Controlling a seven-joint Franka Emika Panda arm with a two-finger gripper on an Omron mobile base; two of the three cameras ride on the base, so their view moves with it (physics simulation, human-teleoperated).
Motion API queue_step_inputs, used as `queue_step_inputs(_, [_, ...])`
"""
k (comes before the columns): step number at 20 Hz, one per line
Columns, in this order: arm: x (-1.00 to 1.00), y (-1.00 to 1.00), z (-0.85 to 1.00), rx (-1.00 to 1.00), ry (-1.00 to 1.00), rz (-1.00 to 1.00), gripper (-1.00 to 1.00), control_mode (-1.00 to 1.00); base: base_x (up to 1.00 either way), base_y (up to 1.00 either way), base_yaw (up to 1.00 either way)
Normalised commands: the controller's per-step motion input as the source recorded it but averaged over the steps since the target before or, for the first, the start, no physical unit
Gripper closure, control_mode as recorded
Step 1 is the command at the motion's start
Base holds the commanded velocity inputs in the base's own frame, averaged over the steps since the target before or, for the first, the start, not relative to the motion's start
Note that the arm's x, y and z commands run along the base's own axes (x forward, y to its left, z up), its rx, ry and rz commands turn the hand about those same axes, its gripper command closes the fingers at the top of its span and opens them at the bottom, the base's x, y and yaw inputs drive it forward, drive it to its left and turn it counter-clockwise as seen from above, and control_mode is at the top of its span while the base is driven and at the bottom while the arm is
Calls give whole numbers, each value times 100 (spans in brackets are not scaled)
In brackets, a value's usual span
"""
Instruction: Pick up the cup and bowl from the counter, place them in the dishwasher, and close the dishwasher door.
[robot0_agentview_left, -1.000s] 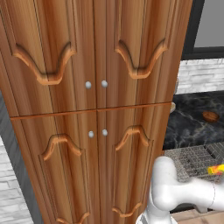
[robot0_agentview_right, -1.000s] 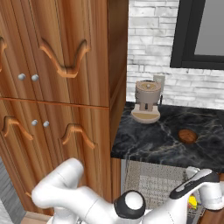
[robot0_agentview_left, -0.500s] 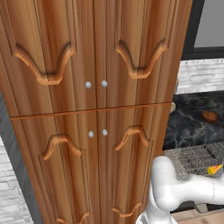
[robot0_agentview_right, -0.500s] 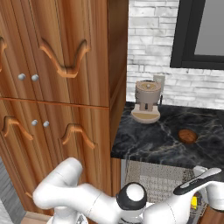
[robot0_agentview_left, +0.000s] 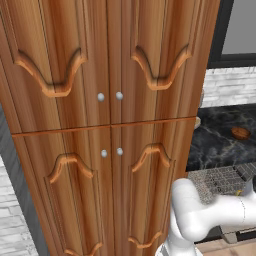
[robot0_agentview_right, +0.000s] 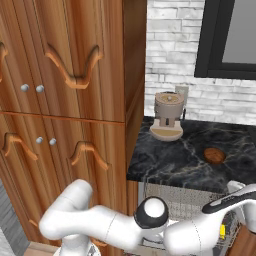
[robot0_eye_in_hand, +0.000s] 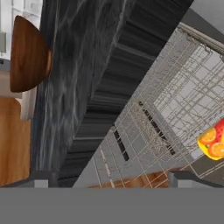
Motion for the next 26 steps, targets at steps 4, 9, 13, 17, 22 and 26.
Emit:
queue_step_inputs(4, [0, 2, 32, 0, -4, 0, -100, -100, 0, 0, 0])
queue_step_inputs(9, [0, 43, 2, -2, -2, 0, -100, -100, 0, 0, 0])
queue_step_inputs(13, [0, 59, 0, -5, -5, 0, -100, -100, 0, 0, 0])
queue_step_inputs(17, [-3, 53, 16, -8, -12, 0, -100, -100, 0, 0, 0])
queue_step_inputs(22, [-18, 48, 26, -18, -21, -10, -100, -100, 0, 0, 0])
queue_step_inputs(26, [-11, 54, 7, -24, -23, -20, -100, -100, 0, 0, 0])
